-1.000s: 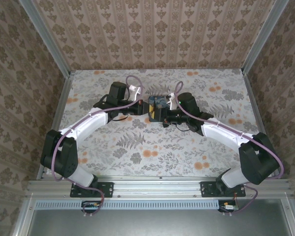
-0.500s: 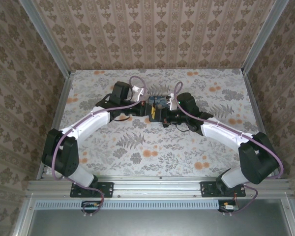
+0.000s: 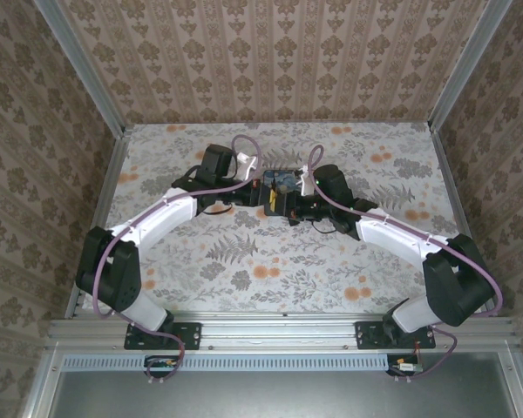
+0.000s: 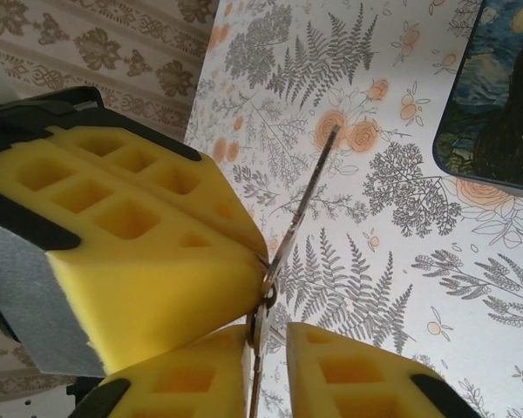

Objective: Unlock the padlock with the key

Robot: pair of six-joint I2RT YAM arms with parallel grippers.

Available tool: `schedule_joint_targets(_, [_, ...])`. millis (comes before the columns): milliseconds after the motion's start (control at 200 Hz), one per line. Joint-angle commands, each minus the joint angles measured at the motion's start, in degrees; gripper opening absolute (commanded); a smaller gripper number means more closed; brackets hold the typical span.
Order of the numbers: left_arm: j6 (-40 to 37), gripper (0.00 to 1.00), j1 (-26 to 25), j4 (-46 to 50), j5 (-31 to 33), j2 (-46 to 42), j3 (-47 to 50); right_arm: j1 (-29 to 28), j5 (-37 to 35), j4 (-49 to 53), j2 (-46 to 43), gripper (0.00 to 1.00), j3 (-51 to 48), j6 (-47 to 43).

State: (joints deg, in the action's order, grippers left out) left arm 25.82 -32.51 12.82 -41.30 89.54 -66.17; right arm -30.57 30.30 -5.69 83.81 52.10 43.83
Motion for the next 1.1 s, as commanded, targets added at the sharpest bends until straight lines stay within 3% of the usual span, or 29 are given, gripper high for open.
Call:
schedule_joint_targets(0, [0.47,0.0,-1.02,0.6,-1.8,0.65,-1.72,-0.2,-2.35,-3.77,-1.03,0.16,-1.06,0.89])
schedule_joint_targets(265, [1.09,0.02,-0.97,1.07,-0.37,0.86,-1.77,-0.19,-2.35,-6.49,-2.13,0.12,-3.73,2.2])
schedule_joint_targets(315, [1.25,0.07,-0.97,1.16,-0.24,0.8,-1.86,-0.1,-2.48,-6.52,-2.31,0.11,-3.99,2.2])
schedule_joint_targets(400, [1.59,0.25,-0.69,1.32,-0.11,0.61,-2.02,0.03,-2.61,-6.45,-2.6,0.11,-4.37,2.2])
schedule_joint_targets(650, [1.25,0.48,1.23,2.96,-0.5,-0.65,-2.26,0.82,-3.18,-5.69,-3.56,0.11,-5.33,2.13])
schedule_joint_targets(790, [2.58,0.49,3.01,0.51,-2.34,-2.9,1.44,2.48,-3.11,-7.43,-3.65,0.11,-6.2,4.23])
schedule_joint_targets(1095, [12.4,0.44,3.06,-15.59,-10.42,-3.8,10.96,4.02,0.02,-16.47,-2.13,0.11,-7.34,12.66])
